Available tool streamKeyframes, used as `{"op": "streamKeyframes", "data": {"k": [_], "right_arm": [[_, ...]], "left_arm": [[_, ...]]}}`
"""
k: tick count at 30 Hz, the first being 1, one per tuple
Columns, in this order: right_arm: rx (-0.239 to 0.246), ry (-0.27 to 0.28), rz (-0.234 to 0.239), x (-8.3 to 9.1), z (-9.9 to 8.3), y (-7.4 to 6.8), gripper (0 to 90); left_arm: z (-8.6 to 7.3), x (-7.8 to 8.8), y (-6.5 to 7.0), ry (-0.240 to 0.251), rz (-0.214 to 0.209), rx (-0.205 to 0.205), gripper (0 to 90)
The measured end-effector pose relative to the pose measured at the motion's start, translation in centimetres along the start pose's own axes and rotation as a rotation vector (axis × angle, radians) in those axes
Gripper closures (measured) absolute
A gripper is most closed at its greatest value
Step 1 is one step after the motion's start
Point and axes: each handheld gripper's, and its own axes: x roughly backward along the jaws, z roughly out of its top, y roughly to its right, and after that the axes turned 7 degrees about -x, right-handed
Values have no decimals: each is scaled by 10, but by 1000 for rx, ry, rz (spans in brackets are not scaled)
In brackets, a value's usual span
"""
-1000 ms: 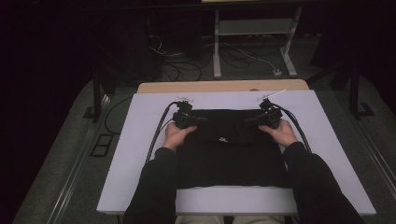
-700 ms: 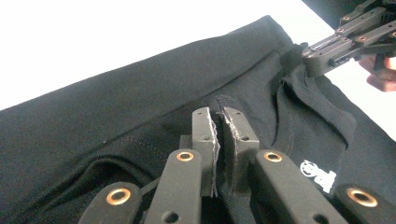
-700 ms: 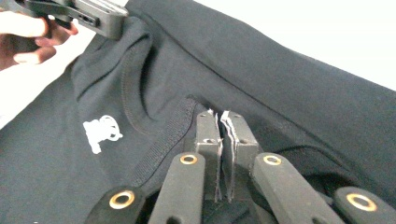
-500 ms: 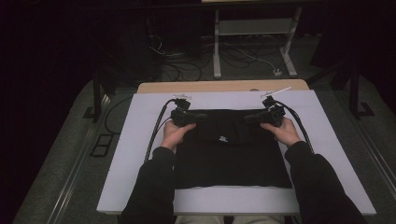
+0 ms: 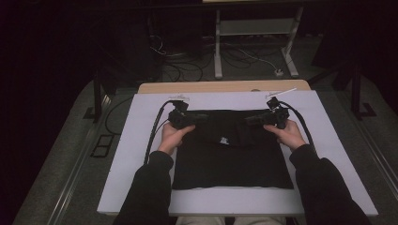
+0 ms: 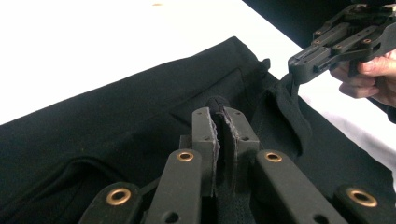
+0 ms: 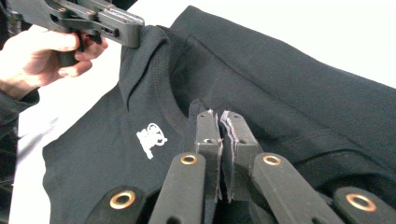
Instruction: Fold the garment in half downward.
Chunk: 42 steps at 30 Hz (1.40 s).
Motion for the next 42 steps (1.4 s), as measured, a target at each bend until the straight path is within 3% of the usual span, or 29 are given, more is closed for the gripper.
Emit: {"op": "streamKeyframes", "data": {"k": [11, 26, 42], "right_arm": [[-33, 6, 53, 6, -6, -2, 845], [-12, -5, 53, 14, -15, -11, 845], [-7, -21, 44, 20, -29, -16, 845]], "left_arm": [[-4, 10, 8, 22, -17, -11, 831], [-8, 17, 24, 23, -53, -32, 829], [-17, 25, 28, 9, -48, -38, 829]]}}
